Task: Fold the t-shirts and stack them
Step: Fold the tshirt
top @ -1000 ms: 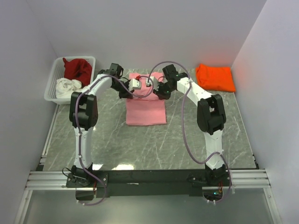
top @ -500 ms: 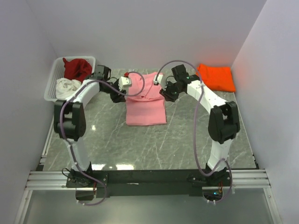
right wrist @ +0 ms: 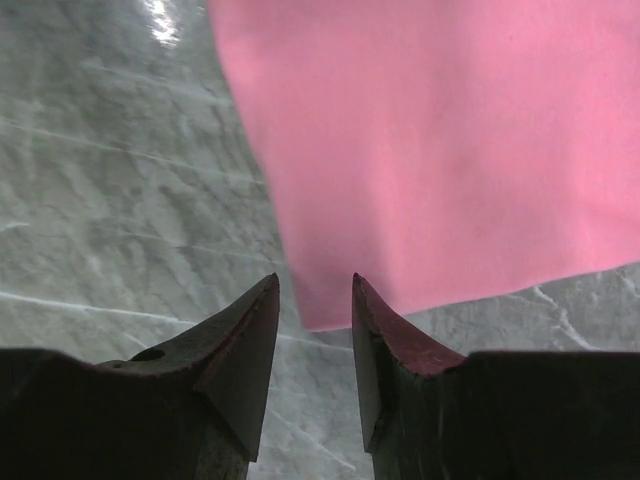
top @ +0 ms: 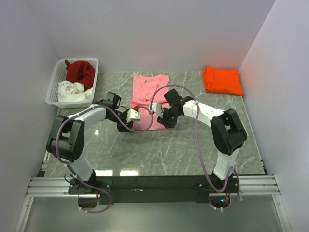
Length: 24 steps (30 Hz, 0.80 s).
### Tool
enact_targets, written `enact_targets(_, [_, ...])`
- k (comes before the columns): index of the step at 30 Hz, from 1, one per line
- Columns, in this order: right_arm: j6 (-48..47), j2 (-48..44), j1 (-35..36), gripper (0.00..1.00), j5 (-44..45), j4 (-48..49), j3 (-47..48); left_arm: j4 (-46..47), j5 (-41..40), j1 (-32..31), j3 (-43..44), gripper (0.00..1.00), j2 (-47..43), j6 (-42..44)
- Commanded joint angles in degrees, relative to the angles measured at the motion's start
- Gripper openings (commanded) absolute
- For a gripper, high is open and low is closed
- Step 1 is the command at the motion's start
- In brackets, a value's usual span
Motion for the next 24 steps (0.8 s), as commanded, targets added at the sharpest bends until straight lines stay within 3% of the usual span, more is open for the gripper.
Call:
enact_targets(1, [-1.03,0.59,-0.50,0.42,2.68,3.08,-0.44,2.75,0.30,-0.86,0.19,0.58,-0.65,5.66])
enact_targets(15, [-4.02,2.43,0.20,0.40,5.68,4.05,-3.16,2.14,-4.53,-2.80,2.74,0.49,5.33,5.23])
enact_targets(24, [-2.79,1.47,0.47,0.46,5.59,3.62,-4.13,1.26,-5.94,-3.77,3.53,0.32,7.18,3.74])
